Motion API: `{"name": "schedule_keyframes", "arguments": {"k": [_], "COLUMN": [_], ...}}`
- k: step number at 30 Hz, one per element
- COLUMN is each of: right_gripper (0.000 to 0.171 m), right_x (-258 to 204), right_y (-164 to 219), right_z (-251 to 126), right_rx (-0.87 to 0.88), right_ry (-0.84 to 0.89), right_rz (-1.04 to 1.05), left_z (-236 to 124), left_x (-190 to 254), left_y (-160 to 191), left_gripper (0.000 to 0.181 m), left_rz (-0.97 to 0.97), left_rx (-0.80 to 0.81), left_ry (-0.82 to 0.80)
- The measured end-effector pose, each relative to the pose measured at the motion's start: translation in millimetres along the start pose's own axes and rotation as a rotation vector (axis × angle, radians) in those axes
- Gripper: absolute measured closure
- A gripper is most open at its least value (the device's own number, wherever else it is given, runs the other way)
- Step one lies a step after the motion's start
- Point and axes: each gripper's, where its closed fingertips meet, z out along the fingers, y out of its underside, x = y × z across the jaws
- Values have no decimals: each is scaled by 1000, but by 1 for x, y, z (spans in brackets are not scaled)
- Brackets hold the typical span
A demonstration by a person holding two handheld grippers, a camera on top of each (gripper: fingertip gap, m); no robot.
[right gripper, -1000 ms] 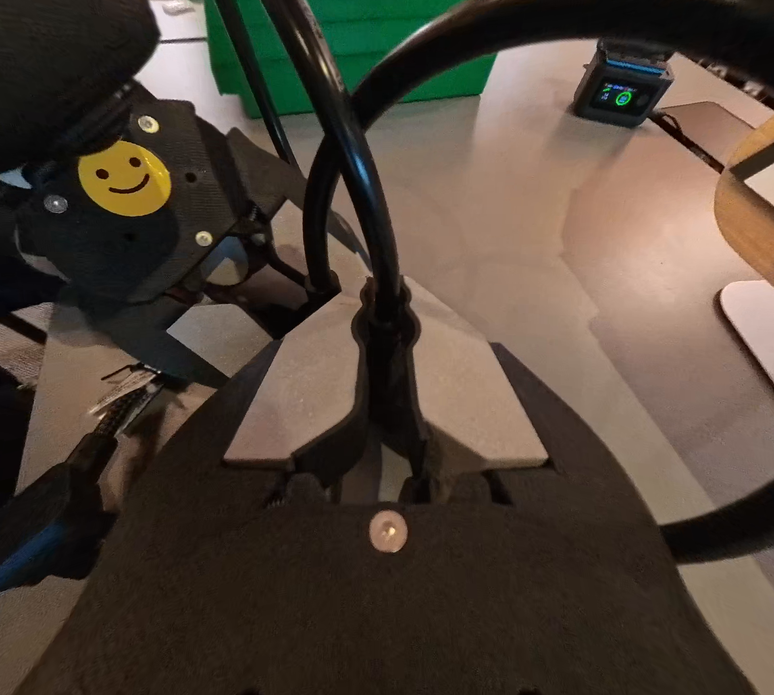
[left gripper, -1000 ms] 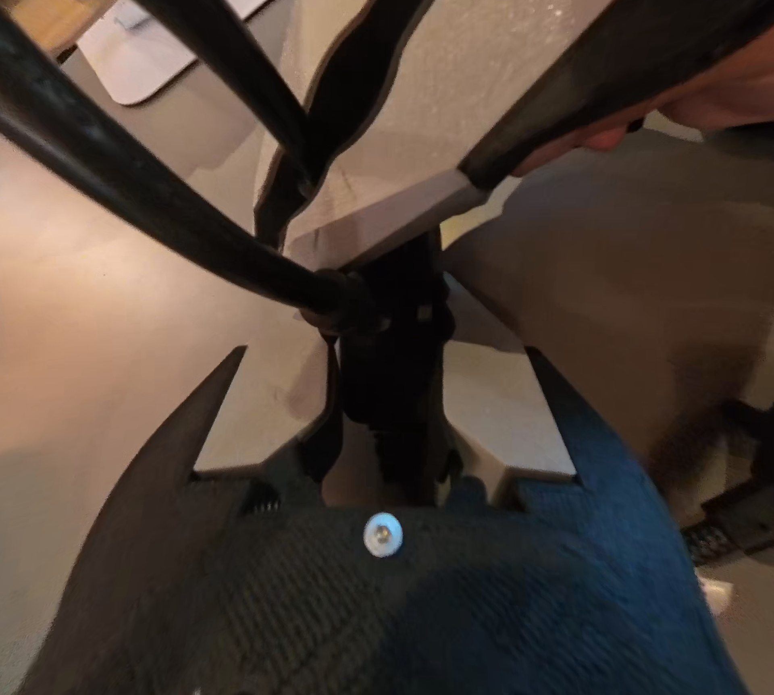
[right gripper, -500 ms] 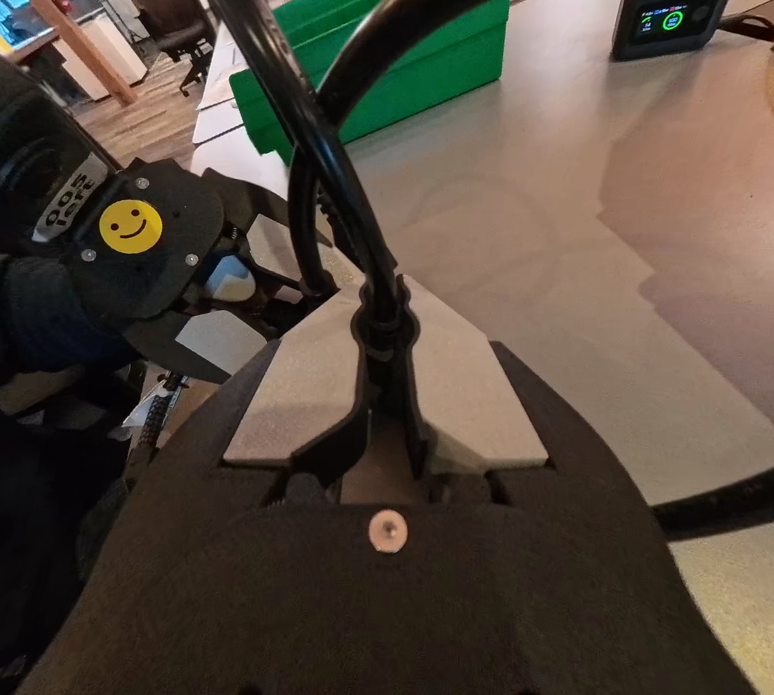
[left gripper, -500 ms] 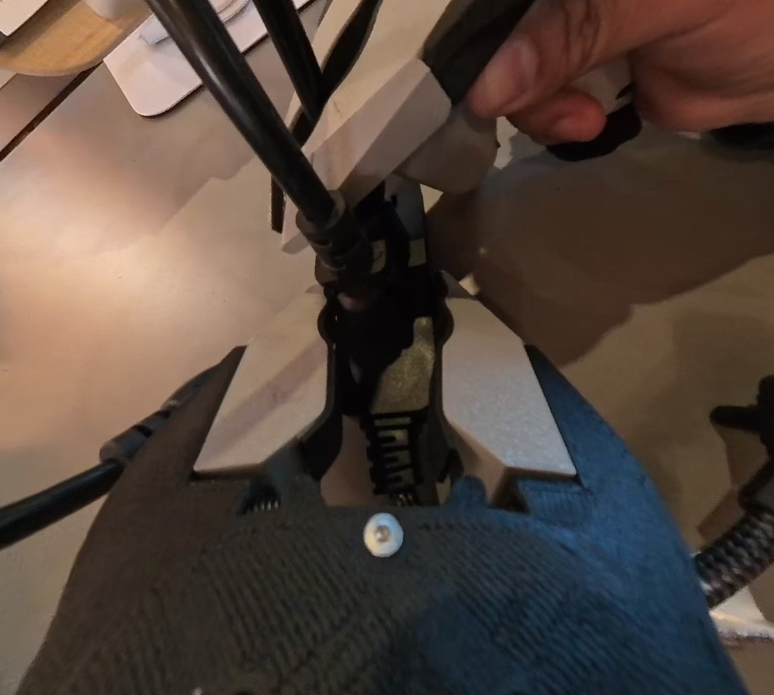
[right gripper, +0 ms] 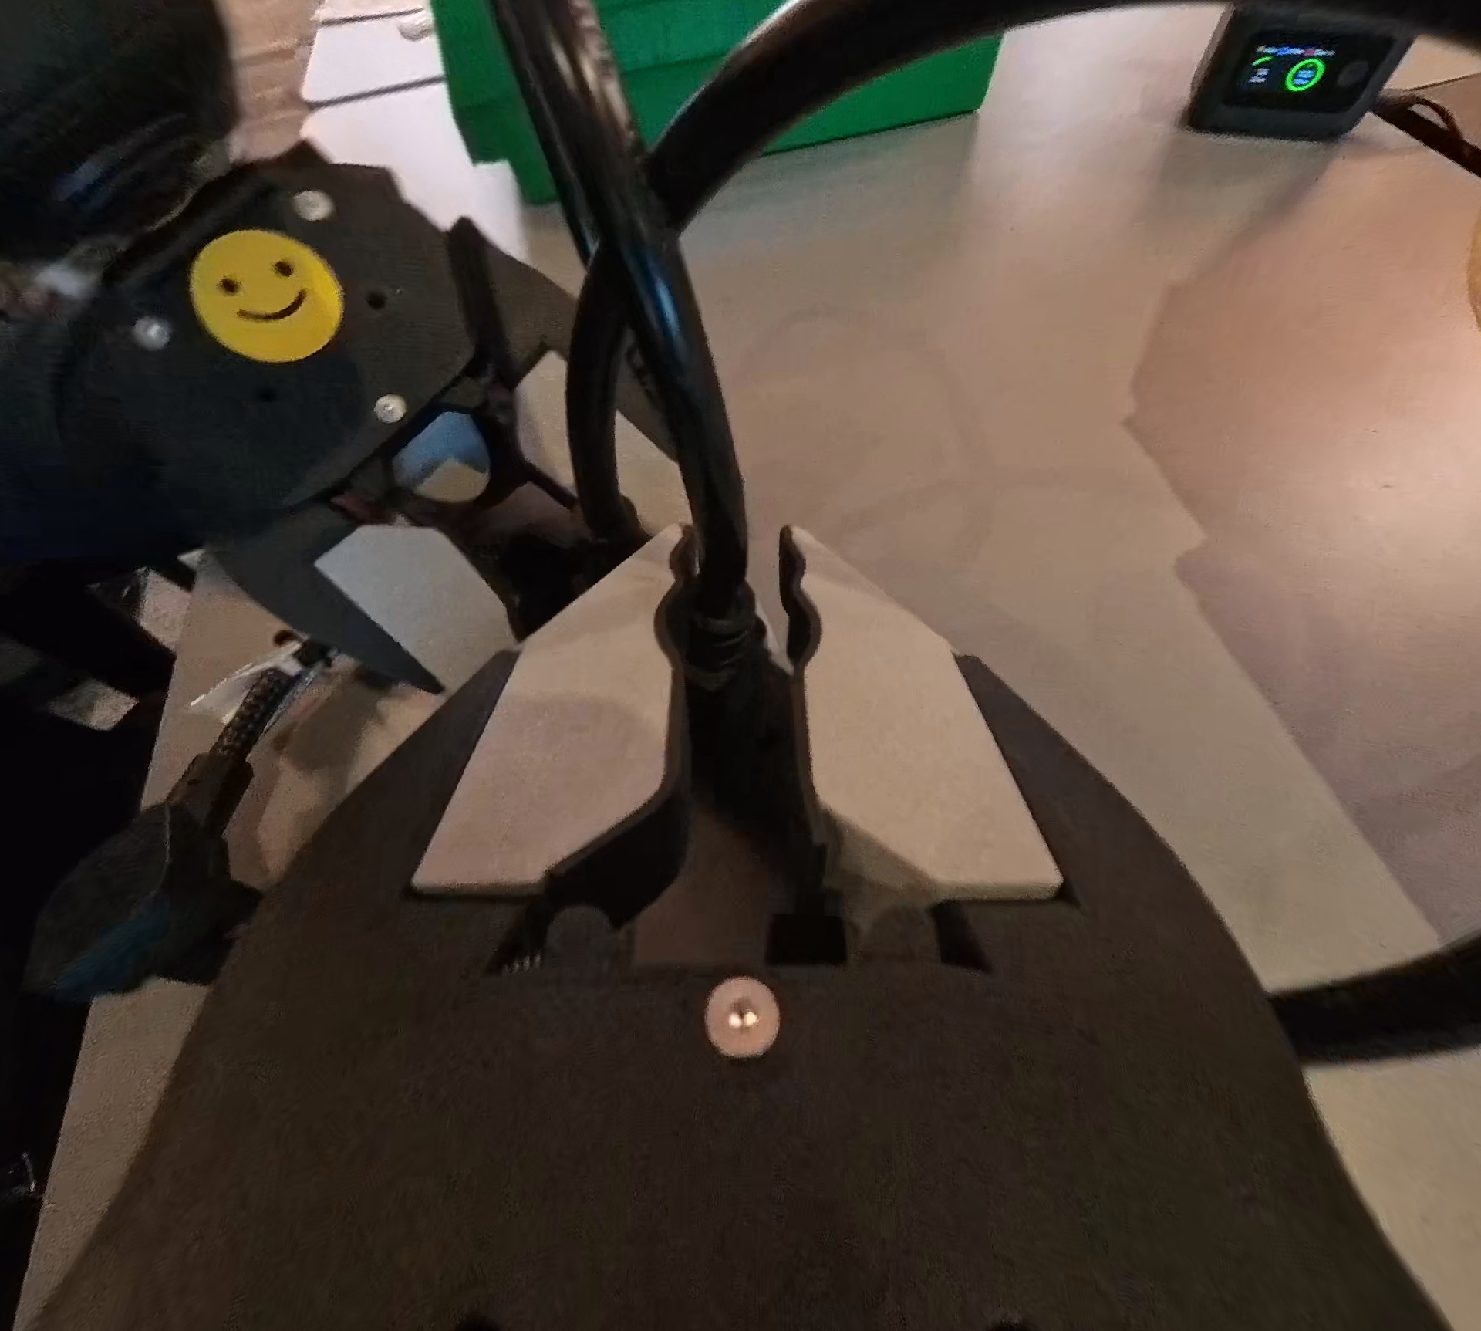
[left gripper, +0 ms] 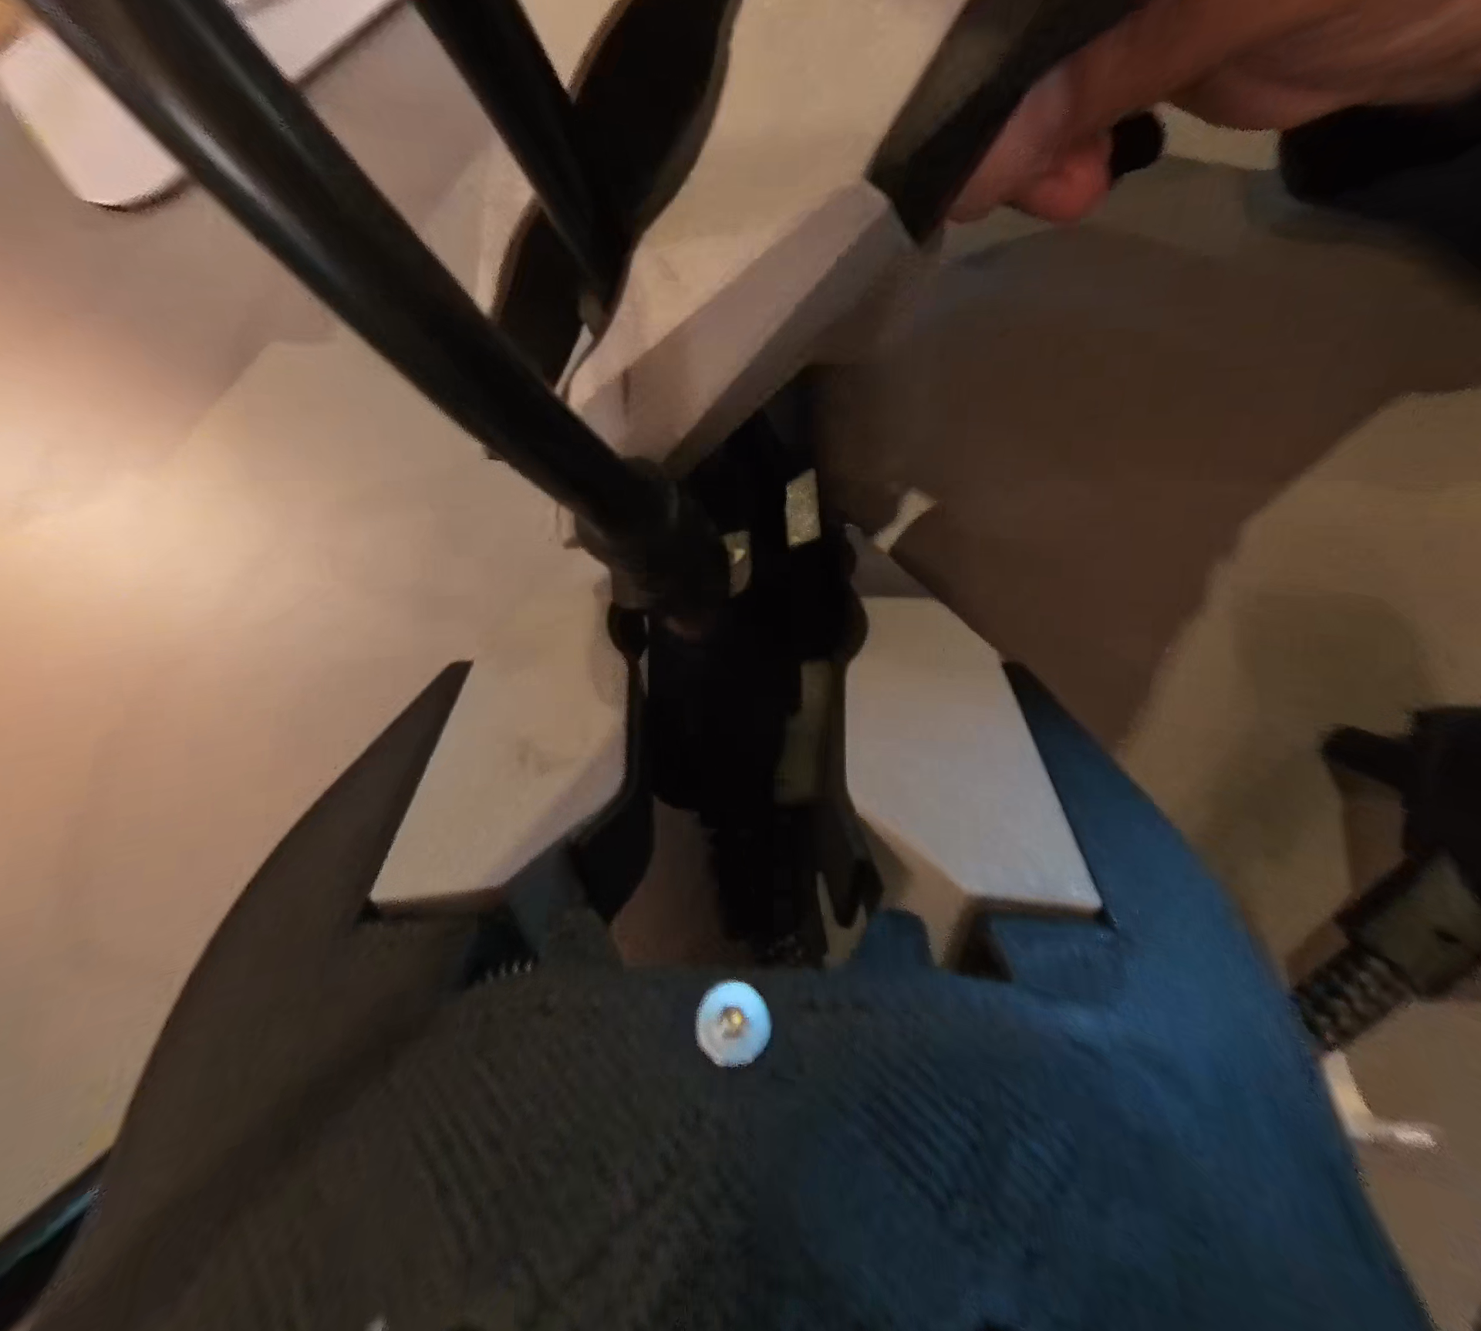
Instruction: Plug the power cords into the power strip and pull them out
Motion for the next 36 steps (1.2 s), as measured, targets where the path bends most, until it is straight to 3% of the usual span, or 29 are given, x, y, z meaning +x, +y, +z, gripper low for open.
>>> {"name": "schedule_keyframes", "arguments": {"k": [2,4,10,13,17,19,23,27,29,33,36], "right_gripper": [163,159,147,147,147,145,148,149,151,145,143], "right_x": [-2,4,23,29,32,33,31,15,22,28,12], "right_y": [0,-1,3,4,5,2,-6,-41,-50,-25,-10], "right_z": [-2,-6,-18,-22,-26,-28,-38,-79,-99,-86,-68], "right_rx": [0,2,2,-17,-115,-123,-10,345,463,297,170], "right_ry": [-4,25,65,120,357,423,280,-186,-267,-149,-189], "right_rz": [-34,-27,56,11,-367,-456,-207,259,344,259,205], "left_z": [-1,-5,-2,2,14,16,17,12,9,7,4], "left_x": [10,19,26,26,23,20,14,7,12,20,21], "left_y": [-2,-8,-20,-23,-22,-22,-23,-19,-18,-17,-14], "left_gripper": [138,138,137,138,139,138,139,139,139,138,138], "left_rz": [-58,-121,-159,-161,-147,-141,-213,-257,-241,-200,-134], "left_rx": [15,38,14,19,15,14,17,25,23,16,12], "left_ry": [163,321,485,508,412,358,353,373,413,479,517]}}
